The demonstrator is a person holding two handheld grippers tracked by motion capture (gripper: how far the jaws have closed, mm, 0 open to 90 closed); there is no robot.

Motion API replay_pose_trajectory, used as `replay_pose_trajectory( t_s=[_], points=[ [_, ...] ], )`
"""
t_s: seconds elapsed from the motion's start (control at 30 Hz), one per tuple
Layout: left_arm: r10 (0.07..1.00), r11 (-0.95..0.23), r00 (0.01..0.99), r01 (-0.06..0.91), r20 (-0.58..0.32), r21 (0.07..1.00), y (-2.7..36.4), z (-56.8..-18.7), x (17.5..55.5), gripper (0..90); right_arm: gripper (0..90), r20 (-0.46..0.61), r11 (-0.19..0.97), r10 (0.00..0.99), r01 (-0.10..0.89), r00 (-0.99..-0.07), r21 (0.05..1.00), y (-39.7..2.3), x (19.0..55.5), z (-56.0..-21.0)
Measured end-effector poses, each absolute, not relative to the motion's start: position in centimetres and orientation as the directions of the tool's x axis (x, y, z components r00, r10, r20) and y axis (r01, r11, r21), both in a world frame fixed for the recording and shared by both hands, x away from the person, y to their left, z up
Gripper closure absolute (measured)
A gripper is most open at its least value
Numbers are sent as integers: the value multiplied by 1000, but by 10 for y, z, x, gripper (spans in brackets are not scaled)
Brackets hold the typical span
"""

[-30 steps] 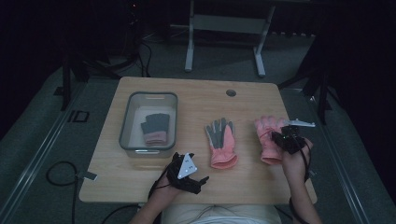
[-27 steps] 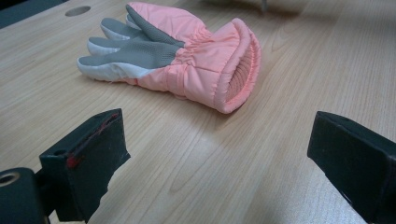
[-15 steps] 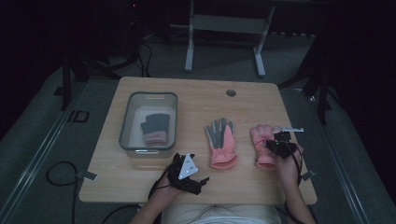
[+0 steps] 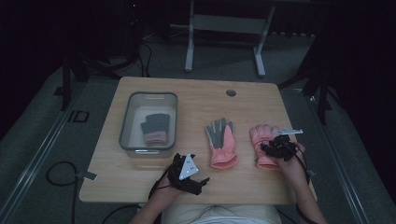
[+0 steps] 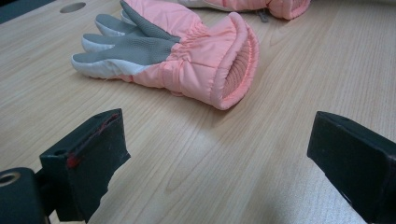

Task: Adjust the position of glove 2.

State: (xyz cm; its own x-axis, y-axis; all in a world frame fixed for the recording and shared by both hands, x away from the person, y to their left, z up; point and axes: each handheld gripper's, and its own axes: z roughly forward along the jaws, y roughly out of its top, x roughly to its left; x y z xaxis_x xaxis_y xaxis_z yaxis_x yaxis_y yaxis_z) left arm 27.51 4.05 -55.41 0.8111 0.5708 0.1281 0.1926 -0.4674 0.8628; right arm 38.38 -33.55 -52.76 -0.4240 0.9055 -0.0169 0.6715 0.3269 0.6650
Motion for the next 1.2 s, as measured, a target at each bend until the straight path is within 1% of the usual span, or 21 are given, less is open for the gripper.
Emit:
replay_pose_trajectory(
  t_s=[0.1,0.17,0.33,0.4,0.43,0.63,0.8,0.97,1.03,1.2],
  points=[
    [570,-470,811,190,131,862,41,-554,275,43,514,-15,334,899,665,-437,668,-337,384,-528],
    [570,-470,811,191,131,862,41,-554,275,43,548,-24,348,895,662,-446,664,-337,385,-528],
    [572,-470,810,191,132,862,40,-554,275,43,763,-77,368,906,684,-416,630,-330,388,-524],
    [572,-470,809,190,133,862,41,-554,275,43,826,-74,346,918,695,-390,630,-328,388,-522],
    [575,-467,808,193,131,863,41,-554,275,43,843,-81,343,921,692,-382,635,-328,387,-521],
    [579,-462,806,196,126,865,42,-554,276,44,867,-60,251,956,690,-289,679,-324,385,-493],
    [580,-461,805,195,127,866,42,-554,276,44,868,-86,254,957,651,-278,715,-313,381,-460],
    [586,-458,800,192,132,868,42,-554,276,45,868,-99,264,952,610,-291,747,-298,377,-434],
    [590,-449,797,192,128,873,43,-553,276,47,868,-112,274,949,598,-293,753,-290,376,-426],
    [590,-451,798,195,127,871,43,-554,276,47,868,-99,265,949,585,-300,767,-274,374,-415]
  ],
)
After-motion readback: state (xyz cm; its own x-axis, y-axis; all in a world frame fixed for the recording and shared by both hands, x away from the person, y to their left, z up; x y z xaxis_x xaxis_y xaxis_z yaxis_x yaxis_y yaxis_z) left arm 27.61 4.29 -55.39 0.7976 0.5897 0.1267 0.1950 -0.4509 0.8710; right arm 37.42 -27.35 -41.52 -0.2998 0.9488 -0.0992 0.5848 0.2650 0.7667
